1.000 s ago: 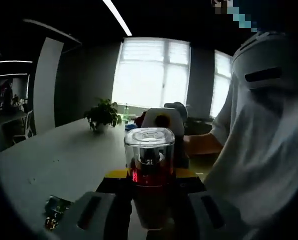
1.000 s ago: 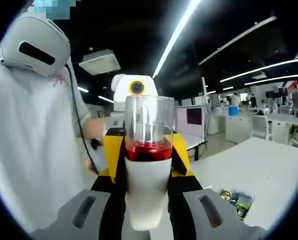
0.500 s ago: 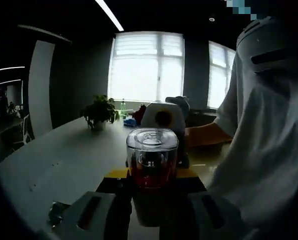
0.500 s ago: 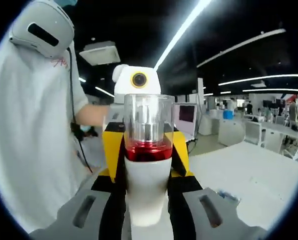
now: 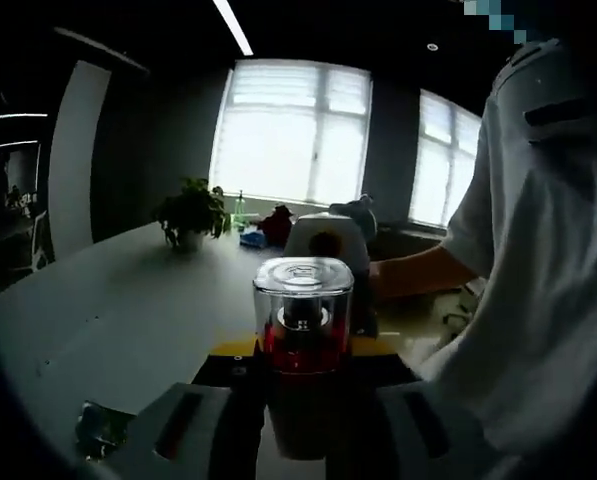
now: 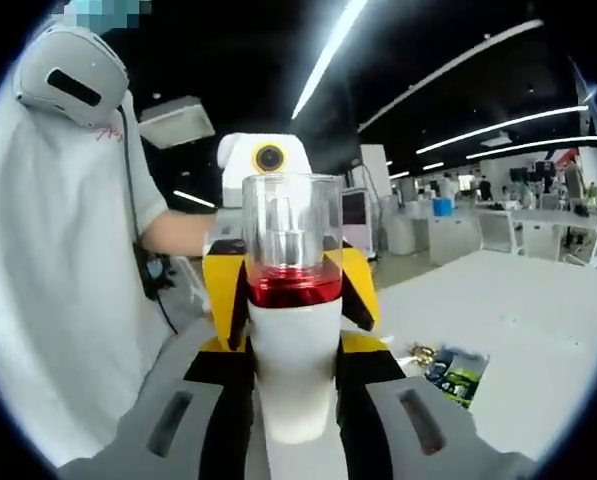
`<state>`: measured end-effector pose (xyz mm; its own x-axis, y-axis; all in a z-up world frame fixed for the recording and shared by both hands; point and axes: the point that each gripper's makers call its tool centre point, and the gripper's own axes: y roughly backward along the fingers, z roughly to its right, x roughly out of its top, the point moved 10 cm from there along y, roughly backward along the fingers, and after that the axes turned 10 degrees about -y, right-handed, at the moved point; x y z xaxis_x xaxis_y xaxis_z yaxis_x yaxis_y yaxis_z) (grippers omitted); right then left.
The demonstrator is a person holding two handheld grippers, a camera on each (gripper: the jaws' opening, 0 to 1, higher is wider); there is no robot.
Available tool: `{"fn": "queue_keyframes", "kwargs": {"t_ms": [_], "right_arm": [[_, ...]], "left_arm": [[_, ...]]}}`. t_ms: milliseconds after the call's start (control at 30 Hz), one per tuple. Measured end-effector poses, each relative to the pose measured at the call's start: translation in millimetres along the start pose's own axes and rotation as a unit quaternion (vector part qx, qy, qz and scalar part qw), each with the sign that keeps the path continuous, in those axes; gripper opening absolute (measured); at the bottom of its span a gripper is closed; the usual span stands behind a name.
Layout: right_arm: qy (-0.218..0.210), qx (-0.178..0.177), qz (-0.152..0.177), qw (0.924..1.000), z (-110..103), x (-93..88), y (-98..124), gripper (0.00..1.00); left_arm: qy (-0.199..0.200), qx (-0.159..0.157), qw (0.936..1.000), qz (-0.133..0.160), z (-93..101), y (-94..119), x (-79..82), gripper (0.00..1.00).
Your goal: Arrange the skincare products in the storage area until every visible bottle or jar stands upright without overlapping.
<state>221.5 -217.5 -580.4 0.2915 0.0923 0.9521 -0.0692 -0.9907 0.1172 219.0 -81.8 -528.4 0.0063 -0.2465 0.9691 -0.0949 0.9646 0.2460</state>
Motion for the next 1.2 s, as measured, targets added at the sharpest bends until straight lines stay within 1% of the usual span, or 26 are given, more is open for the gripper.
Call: {"fn": "queue_keyframes", "kwargs": {"t_ms": [33,133,200,233,333,400,467,700,800,967,1000,1133,1200], "right_arm": [[0.002,0.000,-0.003,1.0000,2,-1.1,0,0.30],[0.000,-0.003,-0.001,1.0000,9,-2.9,1,0.30],[0.007,-0.020,-0.006,0.9998,16,-5.2,2,0.30],[0.009,-0.023,-0.009,0.9997,18,-5.9,2,0.30],[0.036,-0.052,-0.040,0.9972,28,-12.0,5,0.29],[0.044,-0.064,-0.052,0.9956,33,-15.2,5,0.29],[0.046,-0.072,-0.057,0.9947,38,-19.2,6,0.30],[0.042,-0.081,-0.075,0.9929,57,-38.6,6,0.30],[0.040,-0.083,-0.072,0.9932,66,-47.4,7,0.30],[0.043,-0.091,-0.083,0.9914,81,-58.9,9,0.30],[0.045,-0.093,-0.090,0.9906,87,-62.4,10,0.30],[0.044,-0.096,-0.100,0.9895,98,-69.2,15,0.30],[0.044,-0.104,-0.108,0.9877,105,-74.6,17,0.31]], "left_arm": [[0.000,-0.002,1.0000,0.000,-6.3,-2,-0.9,0.25],[-0.003,-0.008,1.0000,0.003,-13.6,-5,-5.2,0.25],[-0.004,-0.009,0.9999,0.007,-20.4,-8,-10.7,0.25],[-0.004,-0.010,0.9999,0.004,-23.8,-11,-14.2,0.25],[-0.021,-0.016,0.9995,-0.018,-29.9,-20,-21.6,0.25],[-0.024,-0.018,0.9992,-0.025,-35.1,-26,-26.1,0.25],[-0.023,-0.021,0.9991,-0.028,-42.2,-29,-32.5,0.25],[-0.004,-0.025,0.9987,-0.044,-57.1,-40,-54.6,0.25],[0.005,-0.022,0.9986,-0.049,-63.6,-44,-63.6,0.25],[0.003,-0.012,0.9975,-0.069,-69.9,-59,-77.5,0.25],[0.004,-0.011,0.9974,-0.071,-71.6,-61,-79.8,0.25],[0.012,-0.005,0.9972,-0.073,-83.2,-70,-93.2,0.25],[0.009,-0.004,0.9969,-0.078,-87.5,-74,-97.9,0.25]]}}
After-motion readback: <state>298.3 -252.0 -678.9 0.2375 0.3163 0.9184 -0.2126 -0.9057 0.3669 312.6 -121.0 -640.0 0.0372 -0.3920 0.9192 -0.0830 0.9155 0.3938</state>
